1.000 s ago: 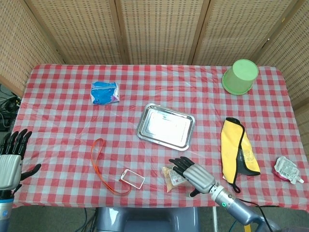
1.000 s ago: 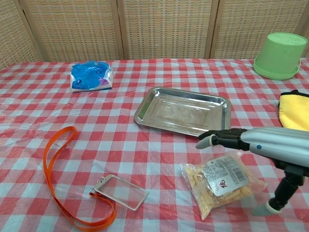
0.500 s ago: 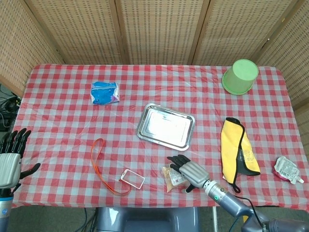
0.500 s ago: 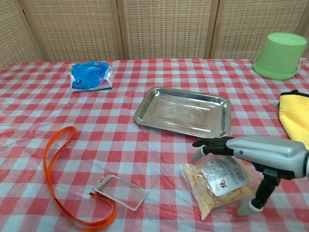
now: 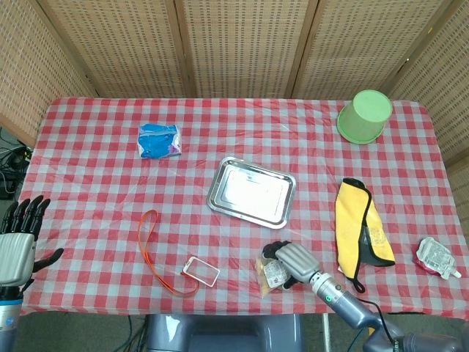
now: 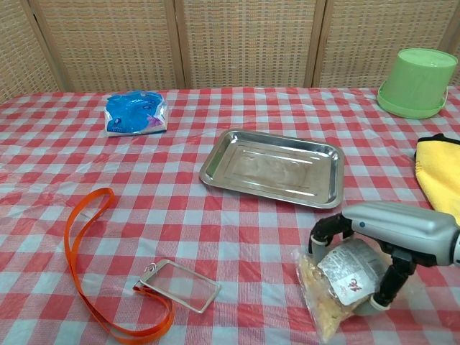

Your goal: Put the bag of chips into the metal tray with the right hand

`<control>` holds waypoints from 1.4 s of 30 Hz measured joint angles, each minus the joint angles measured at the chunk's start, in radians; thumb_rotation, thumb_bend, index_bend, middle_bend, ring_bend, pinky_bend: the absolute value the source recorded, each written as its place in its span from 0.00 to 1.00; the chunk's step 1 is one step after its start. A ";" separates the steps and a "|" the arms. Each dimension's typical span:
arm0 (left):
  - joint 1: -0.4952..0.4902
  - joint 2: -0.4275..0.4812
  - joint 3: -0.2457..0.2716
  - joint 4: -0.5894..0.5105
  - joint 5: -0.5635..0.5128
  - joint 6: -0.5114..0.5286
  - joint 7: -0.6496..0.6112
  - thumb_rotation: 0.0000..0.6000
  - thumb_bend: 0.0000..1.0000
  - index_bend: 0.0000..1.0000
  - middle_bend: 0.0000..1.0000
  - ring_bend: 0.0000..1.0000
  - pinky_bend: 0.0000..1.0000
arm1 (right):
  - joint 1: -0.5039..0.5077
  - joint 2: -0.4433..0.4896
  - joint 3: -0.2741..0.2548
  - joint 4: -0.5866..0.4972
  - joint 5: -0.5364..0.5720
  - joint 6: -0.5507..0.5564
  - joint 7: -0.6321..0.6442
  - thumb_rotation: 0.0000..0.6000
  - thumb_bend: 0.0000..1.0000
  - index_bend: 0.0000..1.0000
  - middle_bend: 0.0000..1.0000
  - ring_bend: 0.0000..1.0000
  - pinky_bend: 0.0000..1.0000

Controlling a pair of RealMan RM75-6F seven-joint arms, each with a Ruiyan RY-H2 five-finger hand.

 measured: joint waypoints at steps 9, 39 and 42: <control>0.000 -0.001 0.001 0.001 0.001 0.002 0.002 1.00 0.05 0.00 0.00 0.00 0.00 | -0.009 0.039 0.007 -0.041 -0.008 0.056 0.015 1.00 0.17 0.53 0.43 0.39 0.51; -0.009 0.015 -0.021 0.011 -0.046 -0.022 -0.047 1.00 0.06 0.00 0.00 0.00 0.00 | 0.237 0.023 0.366 -0.042 0.419 -0.018 -0.288 1.00 0.17 0.54 0.43 0.39 0.47; -0.010 0.014 -0.019 0.012 -0.045 -0.026 -0.048 1.00 0.05 0.00 0.00 0.00 0.00 | 0.266 -0.017 0.377 0.006 0.469 -0.032 -0.319 1.00 0.17 0.54 0.42 0.39 0.47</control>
